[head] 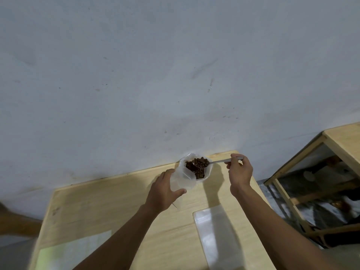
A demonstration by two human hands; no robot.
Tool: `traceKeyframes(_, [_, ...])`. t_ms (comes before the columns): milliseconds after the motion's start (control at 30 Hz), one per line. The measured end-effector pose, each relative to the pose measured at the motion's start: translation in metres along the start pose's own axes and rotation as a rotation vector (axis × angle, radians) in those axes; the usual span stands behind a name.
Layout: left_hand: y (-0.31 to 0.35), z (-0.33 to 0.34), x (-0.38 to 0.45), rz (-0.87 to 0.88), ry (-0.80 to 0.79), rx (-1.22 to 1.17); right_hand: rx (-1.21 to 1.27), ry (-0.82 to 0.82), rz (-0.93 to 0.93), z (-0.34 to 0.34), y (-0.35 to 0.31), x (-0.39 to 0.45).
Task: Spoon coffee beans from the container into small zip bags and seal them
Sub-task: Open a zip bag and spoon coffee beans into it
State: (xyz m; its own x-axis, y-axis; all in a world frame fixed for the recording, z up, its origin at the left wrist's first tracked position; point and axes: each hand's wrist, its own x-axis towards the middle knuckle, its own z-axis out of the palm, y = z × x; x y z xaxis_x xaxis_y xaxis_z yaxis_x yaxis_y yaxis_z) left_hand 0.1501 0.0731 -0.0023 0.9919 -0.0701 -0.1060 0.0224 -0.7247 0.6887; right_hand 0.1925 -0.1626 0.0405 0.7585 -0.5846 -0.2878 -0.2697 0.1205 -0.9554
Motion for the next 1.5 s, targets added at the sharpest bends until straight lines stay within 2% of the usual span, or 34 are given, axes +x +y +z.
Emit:
traceKeyframes(167, [0.007, -0.005, 0.004, -0.078, -0.009, -0.033, 0.006, -0.042, -0.059, -0.003, -0.021, -0.010])
traceKeyframes(400, [0.023, -0.006, 0.006, -0.044, 0.034, -0.055, -0.044, -0.124, -0.128, -0.006, -0.035, -0.029])
traceKeyframes(500, [0.025, -0.007, 0.004, -0.034, 0.036, -0.057, -0.100, -0.198, -0.227, -0.006, -0.037, -0.039])
traceKeyframes(667, [0.027, -0.008, 0.001, -0.058, 0.042, -0.111, -0.249, -0.398, -0.509, -0.006, -0.045, -0.059])
traceKeyframes(800, [0.023, -0.010, -0.002, -0.065, 0.045, -0.120, -0.238, -0.402, -0.600, -0.004, -0.052, -0.064])
traceKeyframes(967, [0.007, -0.015, -0.006, -0.100, 0.018, -0.043, -0.145, -0.240, -0.518, -0.010, -0.043, -0.046])
traceKeyframes(1100, [0.000, -0.016, -0.008, -0.101, -0.035, 0.098, -0.134, -0.095, -0.340, -0.015, -0.008, -0.026])
traceKeyframes(1300, [-0.006, -0.008, 0.001, -0.066, -0.049, 0.283, -0.219, -0.096, -0.243, -0.005, 0.030, -0.018])
traceKeyframes(1500, [-0.008, 0.002, 0.013, -0.035, -0.014, 0.336, -0.231, -0.139, -0.165, 0.010, 0.047, -0.010])
